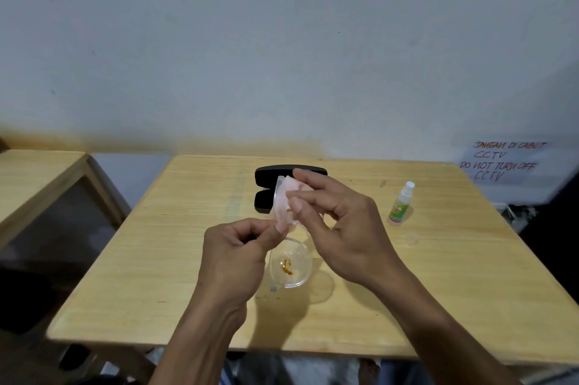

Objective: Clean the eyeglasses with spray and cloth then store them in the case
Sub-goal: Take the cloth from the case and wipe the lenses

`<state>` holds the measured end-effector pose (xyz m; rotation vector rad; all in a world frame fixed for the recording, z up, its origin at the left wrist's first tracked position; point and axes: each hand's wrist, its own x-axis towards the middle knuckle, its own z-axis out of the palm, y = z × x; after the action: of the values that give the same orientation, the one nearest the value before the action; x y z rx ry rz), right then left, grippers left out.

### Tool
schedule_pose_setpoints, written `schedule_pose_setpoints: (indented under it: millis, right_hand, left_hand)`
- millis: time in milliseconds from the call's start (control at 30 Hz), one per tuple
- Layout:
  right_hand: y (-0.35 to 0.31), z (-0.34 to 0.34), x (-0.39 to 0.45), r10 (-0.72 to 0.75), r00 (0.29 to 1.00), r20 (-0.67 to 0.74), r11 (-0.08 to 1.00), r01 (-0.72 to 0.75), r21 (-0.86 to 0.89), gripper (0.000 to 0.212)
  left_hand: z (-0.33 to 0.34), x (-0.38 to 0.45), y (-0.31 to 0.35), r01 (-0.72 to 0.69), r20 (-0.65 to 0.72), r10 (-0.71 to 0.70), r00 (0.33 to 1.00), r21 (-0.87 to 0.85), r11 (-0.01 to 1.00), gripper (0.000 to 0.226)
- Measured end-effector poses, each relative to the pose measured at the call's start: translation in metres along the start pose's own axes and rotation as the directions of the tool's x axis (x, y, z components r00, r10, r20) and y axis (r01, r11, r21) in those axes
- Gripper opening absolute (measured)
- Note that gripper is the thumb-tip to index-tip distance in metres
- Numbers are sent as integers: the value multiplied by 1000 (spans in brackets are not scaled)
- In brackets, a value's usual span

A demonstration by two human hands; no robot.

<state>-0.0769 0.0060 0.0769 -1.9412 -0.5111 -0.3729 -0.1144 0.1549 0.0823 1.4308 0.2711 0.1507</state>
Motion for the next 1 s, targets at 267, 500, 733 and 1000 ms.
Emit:
schedule_pose_setpoints:
  millis: [267, 500, 733, 1000]
  right_hand:
    - [9, -5, 3, 91, 994, -64, 979, -78, 188, 21]
    - [14, -11, -2, 158, 987, 5, 958, -155, 241, 14]
    - [11, -15, 4, 215, 976, 38, 893, -212, 397, 19]
    - [10, -15, 9, 199, 973, 118, 880, -230, 416, 14]
  left_hand:
    - [-1, 0, -3, 0, 57, -4, 998, 62, 998, 13]
    - [-2, 1, -4, -10, 81, 5, 997, 56, 998, 12]
    - [2, 2, -5, -61, 98, 51, 994, 104, 993, 12]
    - [1, 3, -3, -89, 122, 74, 990, 126, 988, 11]
